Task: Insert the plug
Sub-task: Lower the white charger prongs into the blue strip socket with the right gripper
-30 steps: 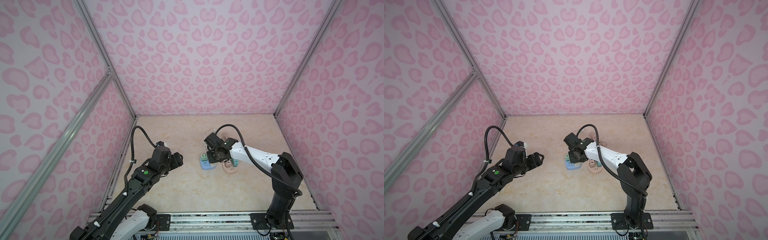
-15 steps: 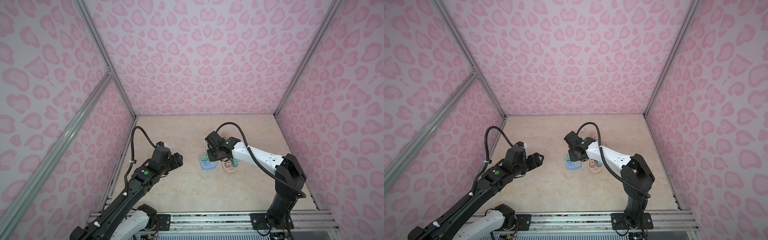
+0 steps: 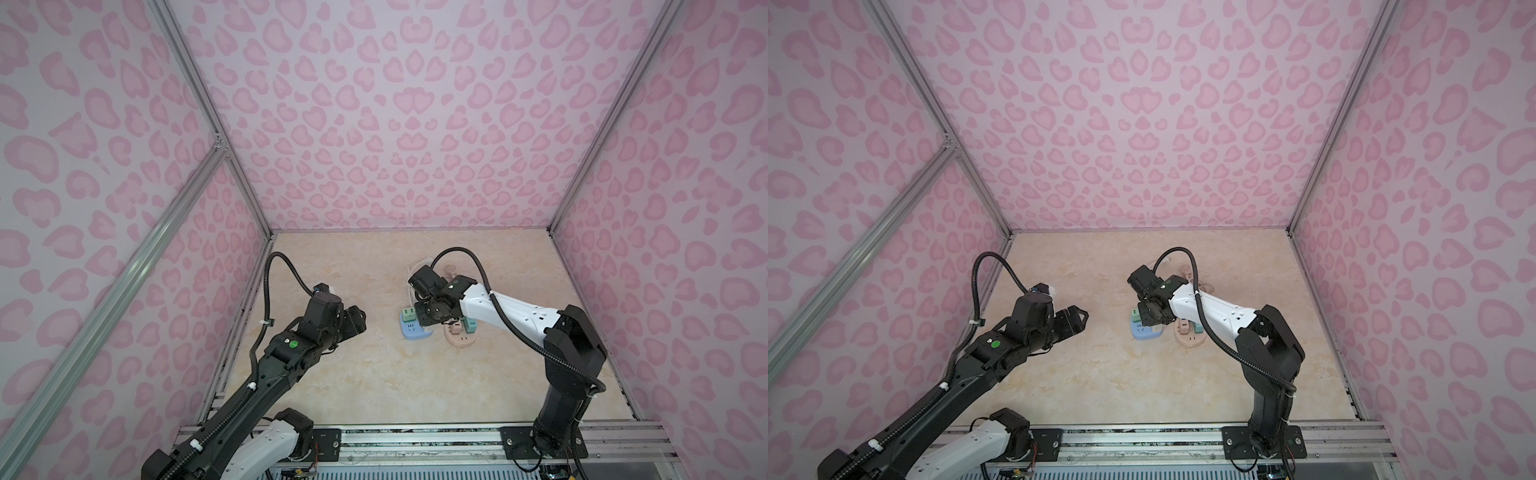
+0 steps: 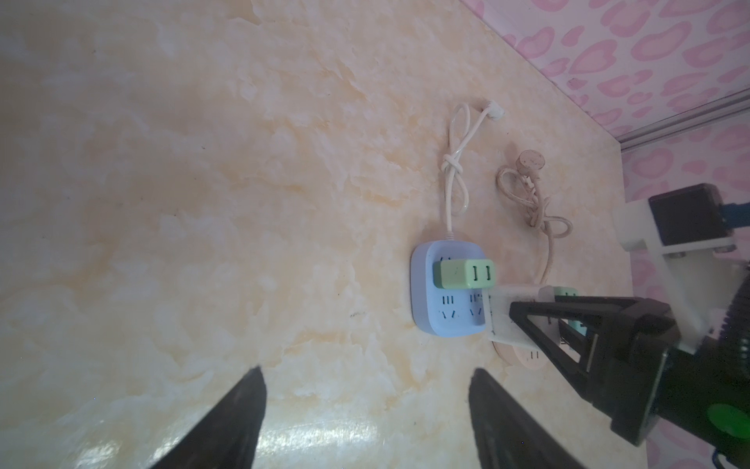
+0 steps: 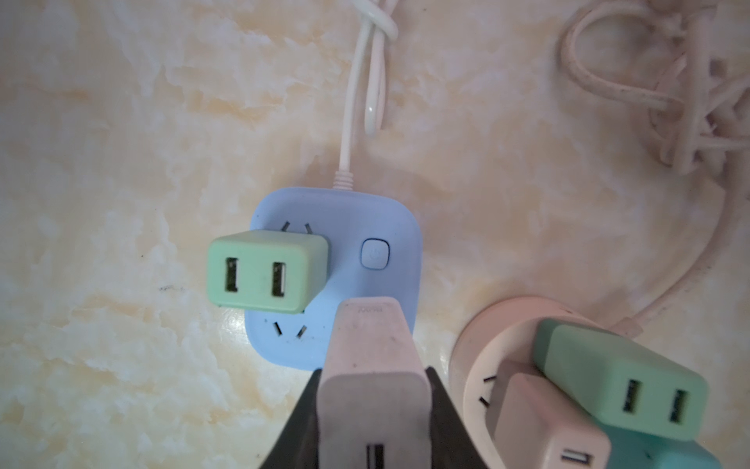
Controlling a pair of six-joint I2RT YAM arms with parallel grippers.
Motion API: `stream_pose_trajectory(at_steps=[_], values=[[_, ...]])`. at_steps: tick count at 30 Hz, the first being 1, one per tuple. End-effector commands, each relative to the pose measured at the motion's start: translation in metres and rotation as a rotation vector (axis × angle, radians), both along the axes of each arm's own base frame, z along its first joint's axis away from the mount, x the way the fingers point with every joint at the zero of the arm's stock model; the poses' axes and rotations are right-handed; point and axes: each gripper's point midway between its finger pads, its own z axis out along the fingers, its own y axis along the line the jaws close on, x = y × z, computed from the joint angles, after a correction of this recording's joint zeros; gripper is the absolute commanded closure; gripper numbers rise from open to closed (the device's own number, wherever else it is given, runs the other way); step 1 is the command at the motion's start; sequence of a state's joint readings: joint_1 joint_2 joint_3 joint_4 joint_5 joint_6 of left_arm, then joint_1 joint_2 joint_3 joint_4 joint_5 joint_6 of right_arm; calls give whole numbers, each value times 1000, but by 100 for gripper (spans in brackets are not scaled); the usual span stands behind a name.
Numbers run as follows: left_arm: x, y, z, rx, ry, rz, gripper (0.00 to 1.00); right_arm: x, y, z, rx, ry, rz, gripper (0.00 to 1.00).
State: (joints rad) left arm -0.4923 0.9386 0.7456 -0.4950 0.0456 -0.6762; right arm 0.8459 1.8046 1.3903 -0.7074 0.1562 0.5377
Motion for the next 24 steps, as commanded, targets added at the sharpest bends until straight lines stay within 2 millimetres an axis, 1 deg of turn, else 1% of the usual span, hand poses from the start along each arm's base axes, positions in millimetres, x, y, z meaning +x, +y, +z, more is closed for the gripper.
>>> stream_pose_trajectory(at_steps=[1,10,24], values=[[6,-2,4,-6,-32,0,20,-3,0,-6,-8,13,1,100],[6,-2,0,-2,-26,1,19,-5,4,-15,0,41,5,100],[7,0,-5,13,-23,1,20,-8,-5,-21,-94,90,20,100]])
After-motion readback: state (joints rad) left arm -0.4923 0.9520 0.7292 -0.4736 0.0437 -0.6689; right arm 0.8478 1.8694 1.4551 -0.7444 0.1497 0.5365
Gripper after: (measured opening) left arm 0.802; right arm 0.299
